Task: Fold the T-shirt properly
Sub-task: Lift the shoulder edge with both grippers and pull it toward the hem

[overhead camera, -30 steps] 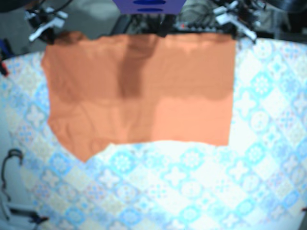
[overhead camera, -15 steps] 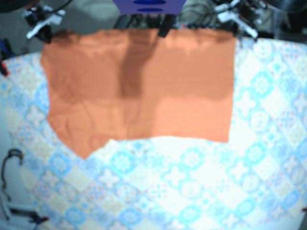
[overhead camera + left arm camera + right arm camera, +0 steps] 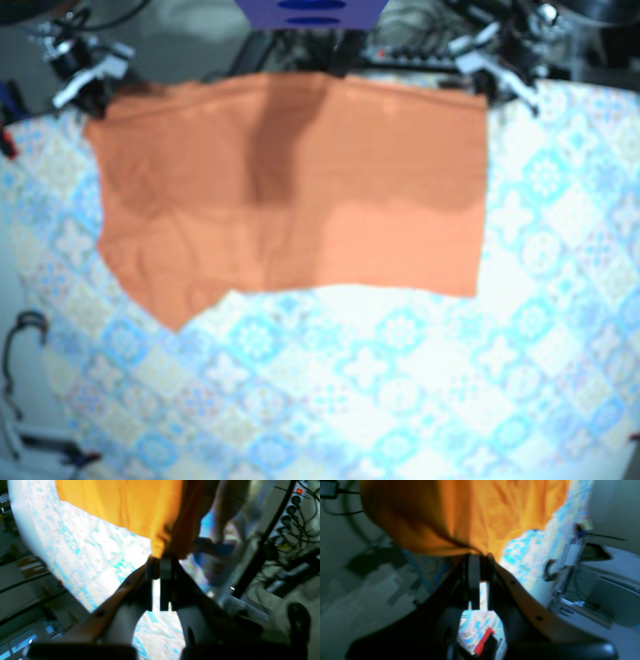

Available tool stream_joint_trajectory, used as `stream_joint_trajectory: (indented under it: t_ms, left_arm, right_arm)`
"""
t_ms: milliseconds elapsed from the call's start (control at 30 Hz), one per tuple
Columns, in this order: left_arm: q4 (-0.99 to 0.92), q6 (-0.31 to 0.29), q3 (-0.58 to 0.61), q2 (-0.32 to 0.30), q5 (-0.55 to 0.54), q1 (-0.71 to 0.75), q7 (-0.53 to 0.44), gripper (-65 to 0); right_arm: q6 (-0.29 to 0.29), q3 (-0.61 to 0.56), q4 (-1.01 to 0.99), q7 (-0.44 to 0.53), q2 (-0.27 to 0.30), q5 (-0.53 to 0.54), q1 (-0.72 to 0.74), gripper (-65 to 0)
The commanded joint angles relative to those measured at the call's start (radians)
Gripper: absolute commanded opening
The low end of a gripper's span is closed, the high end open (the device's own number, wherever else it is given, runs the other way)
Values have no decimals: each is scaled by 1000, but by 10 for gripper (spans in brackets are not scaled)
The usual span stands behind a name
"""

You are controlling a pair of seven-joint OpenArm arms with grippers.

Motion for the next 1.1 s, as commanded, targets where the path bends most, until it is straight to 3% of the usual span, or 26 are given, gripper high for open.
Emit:
stream_joint_trajectory:
  t_ms: [0, 167, 300, 500, 867, 967, 1067]
  left_arm:
    - [14, 17, -6, -11, 4, -3, 3, -650]
    - [8, 14, -6, -11, 4, -58, 5, -650]
    - [6, -9, -1, -11, 2, -106, 44, -650]
    - [-6, -55, 0, -8, -16, -180, 58, -650]
    - [-104, -69, 0, -8, -46, -258, 58, -650]
    - [-106, -69, 0, -8, -47, -263, 58, -650]
    - [-106, -69, -3, -8, -79, -270, 58, -650]
  right_arm:
    - [-20, 8, 20, -7, 15, 13, 8, -650]
    - [-16, 5, 20, -22, 18, 13, 49, -650]
    - [64, 8, 17, -22, 18, 13, 92, -650]
    - [124, 6, 17, -24, 14, 13, 155, -650]
    - [144, 0, 8, -53, 18, 11, 221, -650]
    - [219, 1, 8, -53, 18, 11, 223, -650]
    - [242, 1, 8, -54, 18, 11, 232, -650]
